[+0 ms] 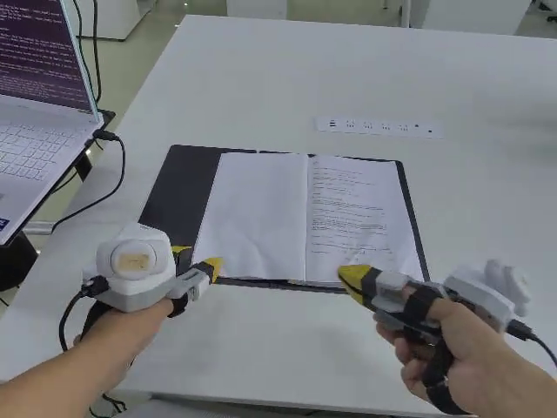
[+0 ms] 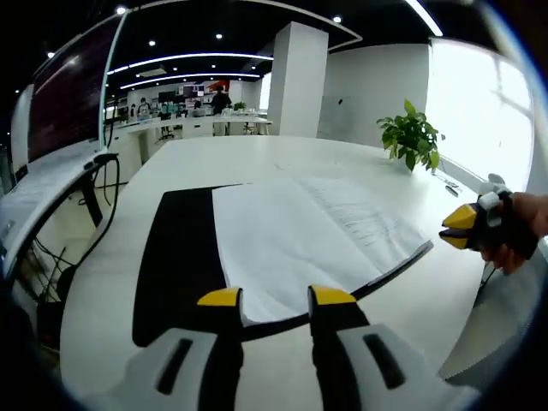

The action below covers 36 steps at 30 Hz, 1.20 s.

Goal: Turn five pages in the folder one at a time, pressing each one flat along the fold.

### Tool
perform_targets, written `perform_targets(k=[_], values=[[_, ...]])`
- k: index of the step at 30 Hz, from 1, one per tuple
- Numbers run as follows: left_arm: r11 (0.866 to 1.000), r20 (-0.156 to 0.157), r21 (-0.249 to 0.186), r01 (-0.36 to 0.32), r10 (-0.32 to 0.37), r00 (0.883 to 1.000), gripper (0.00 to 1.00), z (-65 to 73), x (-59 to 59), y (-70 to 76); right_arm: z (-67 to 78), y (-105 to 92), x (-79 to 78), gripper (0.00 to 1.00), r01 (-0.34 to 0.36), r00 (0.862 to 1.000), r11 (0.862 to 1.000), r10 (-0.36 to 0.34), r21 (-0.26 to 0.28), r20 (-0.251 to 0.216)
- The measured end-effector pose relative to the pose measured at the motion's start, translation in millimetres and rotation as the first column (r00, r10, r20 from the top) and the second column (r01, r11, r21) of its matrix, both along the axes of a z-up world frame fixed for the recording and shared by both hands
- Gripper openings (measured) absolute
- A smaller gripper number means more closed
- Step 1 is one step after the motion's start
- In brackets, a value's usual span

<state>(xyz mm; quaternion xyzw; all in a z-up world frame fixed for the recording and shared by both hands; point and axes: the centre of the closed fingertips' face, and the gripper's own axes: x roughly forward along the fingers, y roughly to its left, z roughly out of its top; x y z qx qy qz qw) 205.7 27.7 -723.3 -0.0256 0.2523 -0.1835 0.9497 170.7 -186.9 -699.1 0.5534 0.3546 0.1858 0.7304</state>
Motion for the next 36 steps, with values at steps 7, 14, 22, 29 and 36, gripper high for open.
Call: perform_targets(k=[7,14,22,29,36], values=[[0.999,0.023,-0.038,-0.002,0.003,1.0,0.44,33.6,-28.5,1.0,40.0,-53.8,-15.0,0.27,0.065,0.976,0.962,-0.006,-0.266,0.219],[1.0,0.017,-0.015,-0.004,0.005,1.0,0.65,45.8,-52.1,-0.8,42.7,-95.6,-27.2,0.5,0.126,0.949,0.842,0.052,-0.525,0.311],[1.0,-0.004,0.001,-0.028,0.028,1.0,0.85,53.4,-63.5,-0.4,40.2,-108.0,-31.9,0.71,0.091,0.919,0.716,0.207,-0.692,0.336],[0.999,0.012,0.03,-0.013,0.013,1.0,0.95,57.8,-72.6,-1.1,47.3,-98.9,-28.1,0.87,0.071,0.835,0.621,0.391,-0.781,0.387],[0.999,0.019,0.034,0.002,-0.002,1.0,0.99,60.6,-78.7,-5.6,51.5,-83.2,-32.6,0.99,0.046,0.727,0.581,0.539,-0.813,0.426]])
